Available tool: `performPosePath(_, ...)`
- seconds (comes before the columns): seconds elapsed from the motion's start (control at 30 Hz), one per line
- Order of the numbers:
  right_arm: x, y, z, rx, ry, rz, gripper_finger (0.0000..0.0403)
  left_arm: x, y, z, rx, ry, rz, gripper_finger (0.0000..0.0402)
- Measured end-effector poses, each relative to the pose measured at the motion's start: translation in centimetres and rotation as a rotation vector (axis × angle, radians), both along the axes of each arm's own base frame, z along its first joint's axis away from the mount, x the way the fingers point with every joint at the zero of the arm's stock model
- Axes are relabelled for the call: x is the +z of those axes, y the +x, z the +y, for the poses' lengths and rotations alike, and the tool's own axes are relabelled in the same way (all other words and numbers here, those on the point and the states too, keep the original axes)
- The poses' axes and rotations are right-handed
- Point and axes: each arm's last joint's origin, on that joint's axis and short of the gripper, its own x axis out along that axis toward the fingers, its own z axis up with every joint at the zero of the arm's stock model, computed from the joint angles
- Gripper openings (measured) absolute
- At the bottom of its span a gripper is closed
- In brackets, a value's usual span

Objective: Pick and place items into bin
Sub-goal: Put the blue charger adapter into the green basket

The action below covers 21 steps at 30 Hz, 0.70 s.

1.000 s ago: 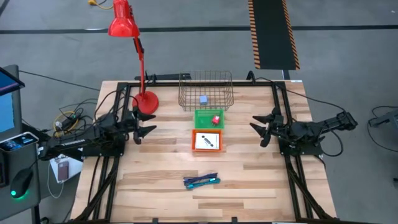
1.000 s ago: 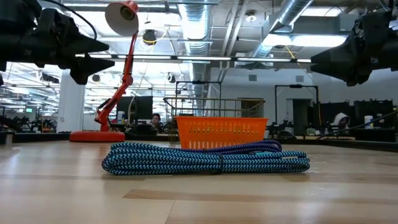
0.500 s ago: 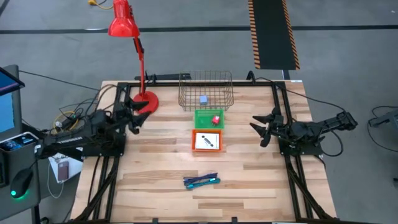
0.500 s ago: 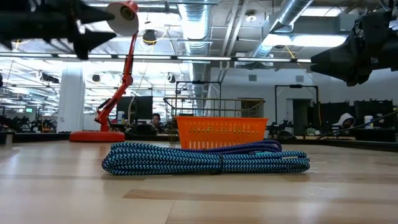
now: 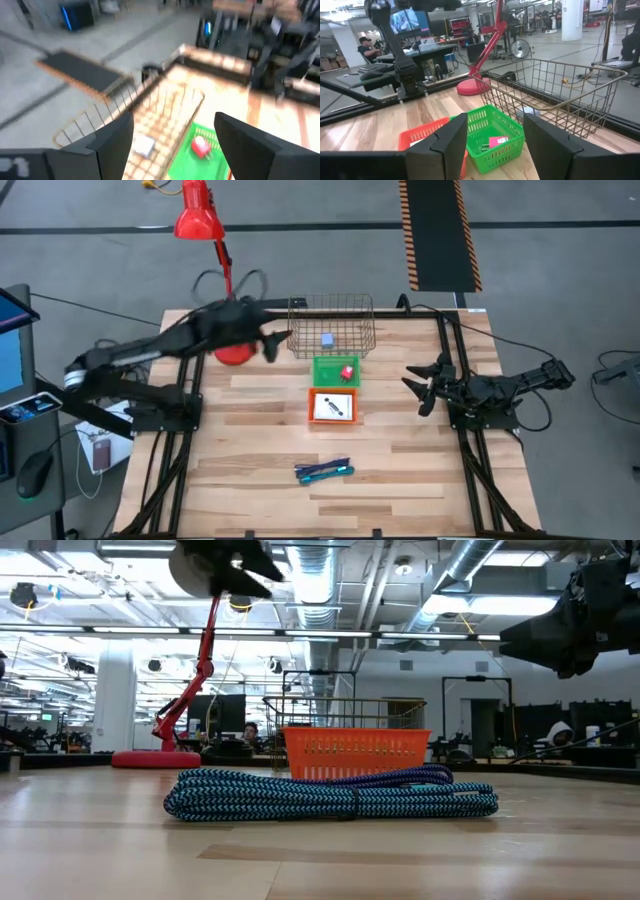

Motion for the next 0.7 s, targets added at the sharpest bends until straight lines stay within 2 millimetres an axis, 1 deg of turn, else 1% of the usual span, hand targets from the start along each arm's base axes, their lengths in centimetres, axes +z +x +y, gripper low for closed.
performPosePath(0.1,0.0,0.0,0.0,0.000,0.000,0.000,0.0187,0.9,3.3,1.8,-0.031,-0.061,0.127,0.0265)
performPosePath(0.2,0.0,0.0,0.0,0.000,0.000,0.000,0.0187,1.7,6.1,3.5,-0.030,-0.078,0.222,0.0265)
performPosePath(0.33,0.0,0.0,0.0,0.000,0.000,0.000,0.0187,1.8,9.5,6.0,-0.033,-0.099,0.340,0.0265)
performPosePath(0.47,0.0,0.0,0.0,0.000,0.000,0.000,0.0187,1.8,12.1,8.2,-0.060,-0.130,0.395,0.0265)
performPosePath(0.57,0.0,0.0,0.0,0.000,0.000,0.000,0.0187,1.7,13.6,9.5,-0.066,-0.137,0.418,0.0265)
performPosePath(0.7,0.0,0.0,0.0,0.000,0.000,0.000,0.0187,1.2,14.9,11.3,-0.087,-0.165,0.453,0.0265)
